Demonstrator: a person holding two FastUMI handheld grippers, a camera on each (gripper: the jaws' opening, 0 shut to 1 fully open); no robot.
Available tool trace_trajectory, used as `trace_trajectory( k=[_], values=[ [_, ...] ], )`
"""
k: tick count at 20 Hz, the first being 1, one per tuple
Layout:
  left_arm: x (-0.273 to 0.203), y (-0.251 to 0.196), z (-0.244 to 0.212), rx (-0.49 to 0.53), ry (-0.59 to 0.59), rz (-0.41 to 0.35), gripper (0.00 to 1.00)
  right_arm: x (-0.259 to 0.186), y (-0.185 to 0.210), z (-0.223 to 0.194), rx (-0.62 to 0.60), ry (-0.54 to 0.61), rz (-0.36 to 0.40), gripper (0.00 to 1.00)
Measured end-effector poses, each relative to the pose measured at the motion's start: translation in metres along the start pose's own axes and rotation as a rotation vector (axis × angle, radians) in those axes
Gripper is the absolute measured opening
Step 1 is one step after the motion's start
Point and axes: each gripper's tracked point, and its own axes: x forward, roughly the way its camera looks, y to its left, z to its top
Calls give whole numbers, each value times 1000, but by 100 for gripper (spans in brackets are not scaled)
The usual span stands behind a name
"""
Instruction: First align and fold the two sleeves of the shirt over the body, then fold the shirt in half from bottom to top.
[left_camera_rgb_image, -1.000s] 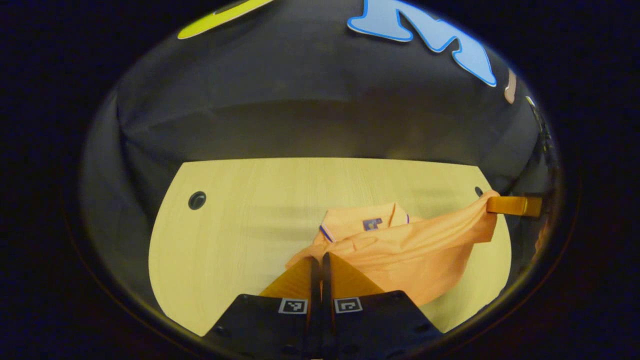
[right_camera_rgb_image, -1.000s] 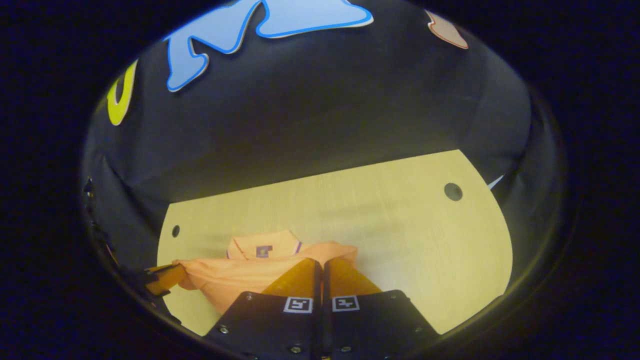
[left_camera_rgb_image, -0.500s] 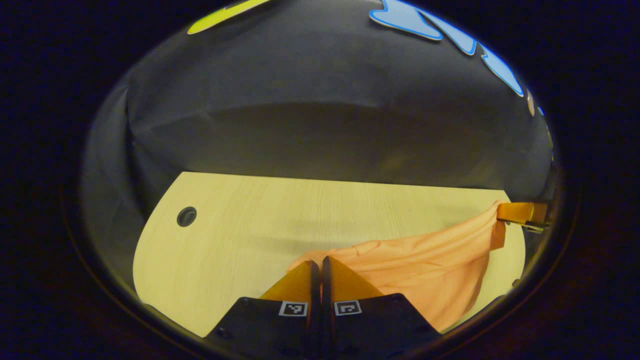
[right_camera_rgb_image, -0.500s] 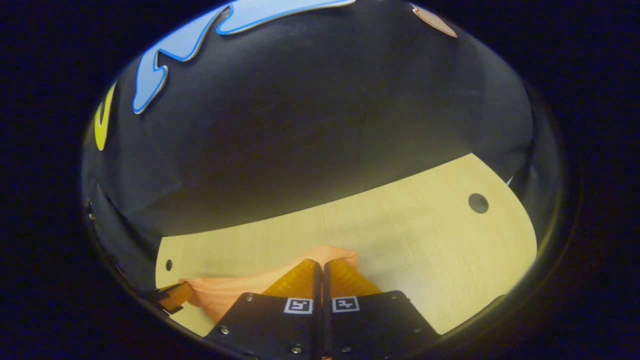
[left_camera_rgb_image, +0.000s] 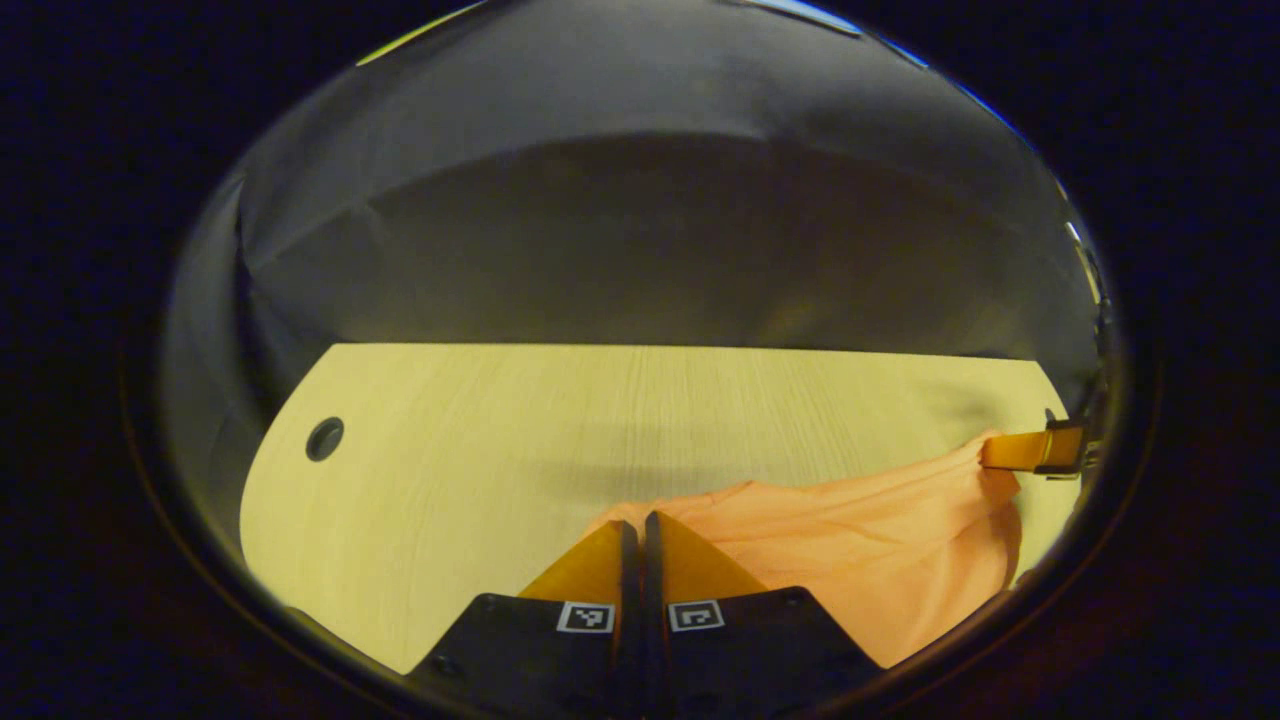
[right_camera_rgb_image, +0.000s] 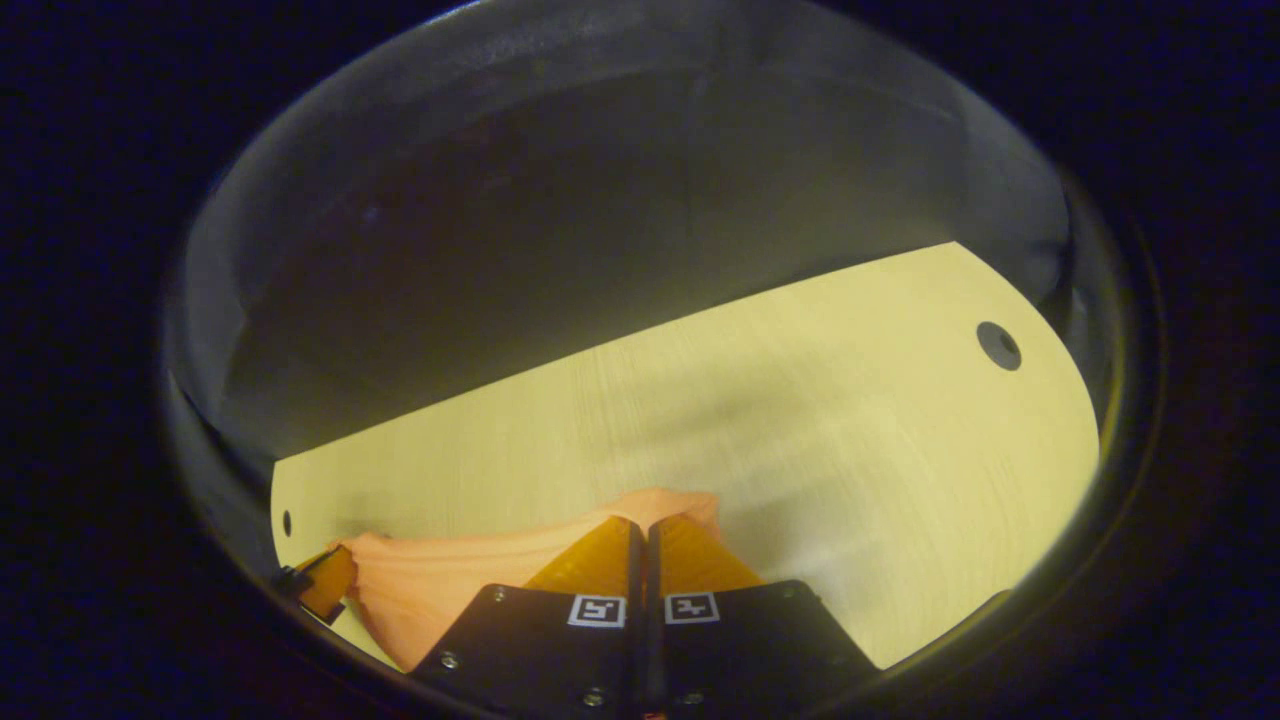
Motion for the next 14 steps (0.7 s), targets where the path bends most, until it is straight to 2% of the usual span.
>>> trace_trajectory(
  k=[4,6,8,10,11,12,13,14],
  values=[
    [-6,8,0,-36,-15,24,6,2,-2,-1,-51,-20,-17,0],
    [-2,6,-3,-34,-17,26,10,2,-3,-2,-65,-24,-16,0],
    [-1,3,-2,-23,-18,3,15,2,-1,-2,-58,-18,1,2],
    [-3,9,-2,14,-10,24,25,0,-1,-4,-39,-8,27,8],
    [-5,13,-1,35,-7,41,39,-1,4,-5,-22,-4,55,16],
    [-6,17,1,40,-10,43,54,-1,10,-6,-15,-1,67,31],
    [-10,13,6,28,-17,23,69,-6,8,-6,-27,3,58,56],
    [-18,10,14,12,-34,4,71,-13,9,-1,-48,-16,55,63]
  ],
)
